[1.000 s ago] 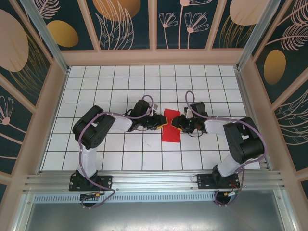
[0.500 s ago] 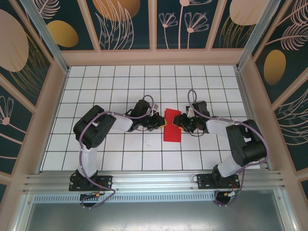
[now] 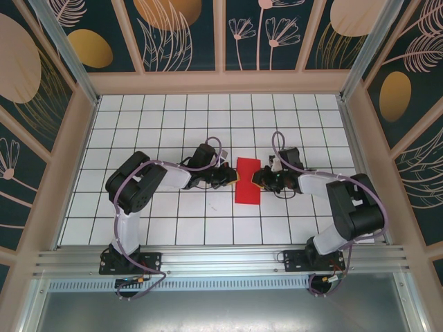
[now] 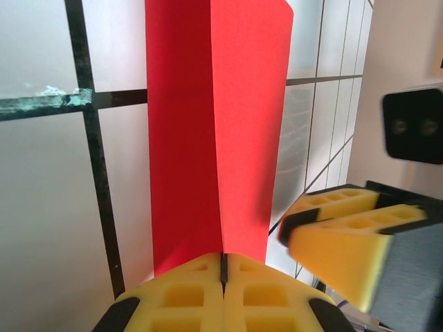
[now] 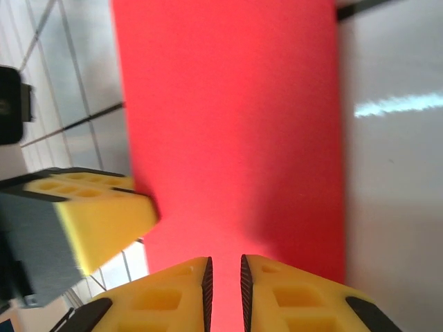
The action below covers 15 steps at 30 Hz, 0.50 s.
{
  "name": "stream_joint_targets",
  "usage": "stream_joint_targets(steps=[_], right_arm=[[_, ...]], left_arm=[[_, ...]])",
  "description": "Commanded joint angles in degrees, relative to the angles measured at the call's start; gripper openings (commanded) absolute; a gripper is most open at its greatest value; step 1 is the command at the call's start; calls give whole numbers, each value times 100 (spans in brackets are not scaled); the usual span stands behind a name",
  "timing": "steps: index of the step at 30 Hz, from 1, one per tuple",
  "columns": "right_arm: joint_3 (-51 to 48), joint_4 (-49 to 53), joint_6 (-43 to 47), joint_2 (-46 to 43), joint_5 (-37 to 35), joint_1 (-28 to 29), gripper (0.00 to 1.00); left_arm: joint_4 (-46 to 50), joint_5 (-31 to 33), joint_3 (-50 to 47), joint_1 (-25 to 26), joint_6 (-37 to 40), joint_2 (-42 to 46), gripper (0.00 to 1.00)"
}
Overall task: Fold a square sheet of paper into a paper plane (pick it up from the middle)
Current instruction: First fold in half a square sheet of paper at the center of the table.
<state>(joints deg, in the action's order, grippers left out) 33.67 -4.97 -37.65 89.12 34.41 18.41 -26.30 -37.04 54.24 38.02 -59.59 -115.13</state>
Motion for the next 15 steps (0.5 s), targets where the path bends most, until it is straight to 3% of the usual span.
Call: stream_joint_targets(steps=[1,5,15], right_arm=[[-143,-127,142,224,24,-34,22],[-89,-5,214,280,-45,-33,24],[-690,52,-22,-1019,375,-6,26]], left_arm=[[116,-25,116,3,201,-62,0],[146,-23,119,8,242,-107,0],[430,107,355,1,456,-94,0]])
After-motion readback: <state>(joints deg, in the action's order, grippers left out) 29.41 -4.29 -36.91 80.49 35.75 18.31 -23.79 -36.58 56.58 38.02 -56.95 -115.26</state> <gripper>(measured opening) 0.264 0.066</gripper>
